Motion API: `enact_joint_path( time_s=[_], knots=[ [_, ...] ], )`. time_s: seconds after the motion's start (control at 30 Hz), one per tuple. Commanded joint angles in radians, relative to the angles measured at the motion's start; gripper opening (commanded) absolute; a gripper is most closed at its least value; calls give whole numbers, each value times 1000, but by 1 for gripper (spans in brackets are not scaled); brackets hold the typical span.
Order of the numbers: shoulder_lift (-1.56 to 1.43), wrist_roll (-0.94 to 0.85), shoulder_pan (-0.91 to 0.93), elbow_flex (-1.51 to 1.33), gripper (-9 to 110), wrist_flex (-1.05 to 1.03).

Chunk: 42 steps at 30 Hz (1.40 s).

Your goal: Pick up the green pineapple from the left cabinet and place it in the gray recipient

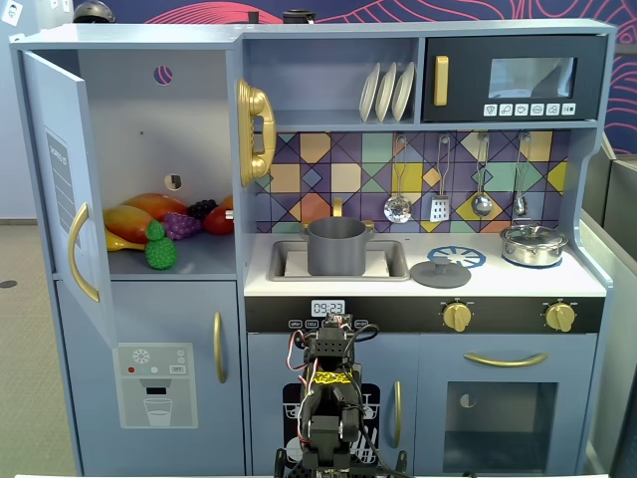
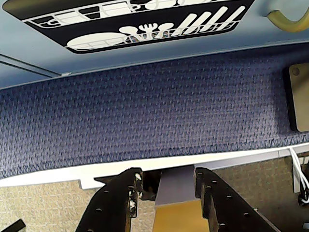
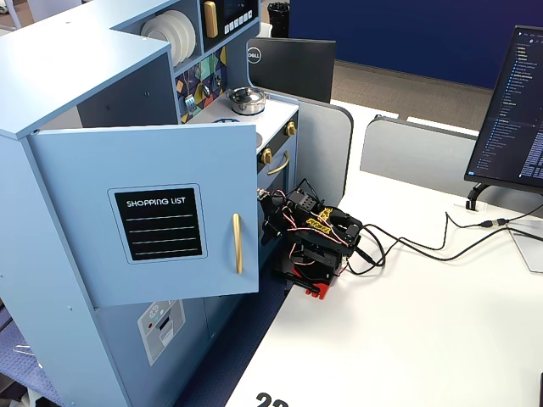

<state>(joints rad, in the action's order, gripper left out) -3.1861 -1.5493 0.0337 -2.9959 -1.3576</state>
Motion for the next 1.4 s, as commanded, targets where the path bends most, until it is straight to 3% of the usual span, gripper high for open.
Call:
enact_joint_path(
  time_s=[0.0,0.43,0.57,0.7,0.77,0.8,0.9,1.17,1.37],
  knots=[
    [8,38,2,-5,0,-172],
    [8,-12,-12,-5,0,-163],
    [11,-120,-225,-5,0,137],
    [18,26,-603,-5,0,861],
    [83,-63,-772,-2,0,1261],
    [112,-146,-844,28,0,1350],
    [144,-181,-953,163,0,1365],
    [387,-166,-931,357,1,1456],
    [615,-106,-914,515,25,1551]
  ],
)
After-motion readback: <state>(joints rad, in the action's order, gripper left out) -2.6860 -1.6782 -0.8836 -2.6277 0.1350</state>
